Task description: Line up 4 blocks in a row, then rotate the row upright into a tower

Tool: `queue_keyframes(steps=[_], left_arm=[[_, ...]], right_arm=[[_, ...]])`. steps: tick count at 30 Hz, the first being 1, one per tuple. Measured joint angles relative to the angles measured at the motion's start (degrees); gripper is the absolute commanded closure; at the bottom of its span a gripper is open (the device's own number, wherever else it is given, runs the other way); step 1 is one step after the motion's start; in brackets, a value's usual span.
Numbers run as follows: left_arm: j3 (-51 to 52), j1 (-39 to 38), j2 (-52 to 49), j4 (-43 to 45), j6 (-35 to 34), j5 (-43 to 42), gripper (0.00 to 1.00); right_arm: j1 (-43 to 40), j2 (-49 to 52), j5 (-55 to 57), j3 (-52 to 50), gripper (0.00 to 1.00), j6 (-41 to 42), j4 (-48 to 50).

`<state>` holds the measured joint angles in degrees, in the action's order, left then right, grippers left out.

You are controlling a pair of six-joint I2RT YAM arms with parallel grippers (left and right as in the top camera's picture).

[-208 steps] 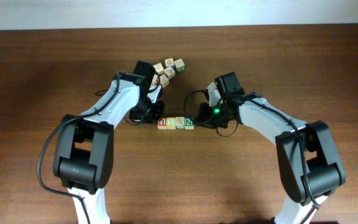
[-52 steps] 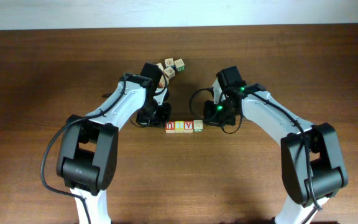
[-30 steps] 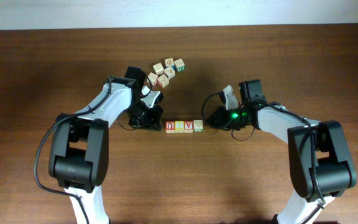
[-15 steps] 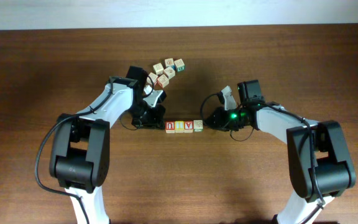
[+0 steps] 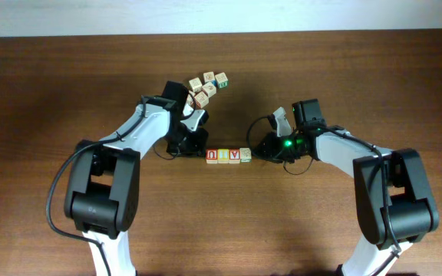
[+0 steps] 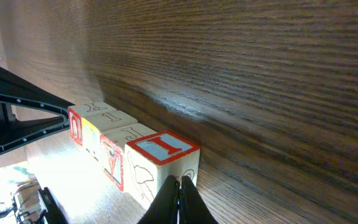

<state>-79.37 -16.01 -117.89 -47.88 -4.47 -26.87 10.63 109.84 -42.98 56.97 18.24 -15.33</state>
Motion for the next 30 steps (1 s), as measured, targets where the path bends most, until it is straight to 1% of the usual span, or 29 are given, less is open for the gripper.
queue_keyframes(steps=[12, 21, 30], left_arm=[[0.00, -0.07, 0.00, 0.00, -0.98, 0.15, 1.00], [0.11, -0.07, 0.00, -0.02, -1.20, 1.33, 1.00], [0.22, 0.17, 0.00, 0.02, -1.38, 4.61, 1.00]], right_arm=[[-0.04, -0.02, -0.22, 0.00, 0.96, 0.00, 0.63], [0.76, -2.78, -0.24, 0.00, 0.96, 0.22, 0.92], [4.24, -3.63, 3.34, 0.15, 0.96, 1.55, 0.44]])
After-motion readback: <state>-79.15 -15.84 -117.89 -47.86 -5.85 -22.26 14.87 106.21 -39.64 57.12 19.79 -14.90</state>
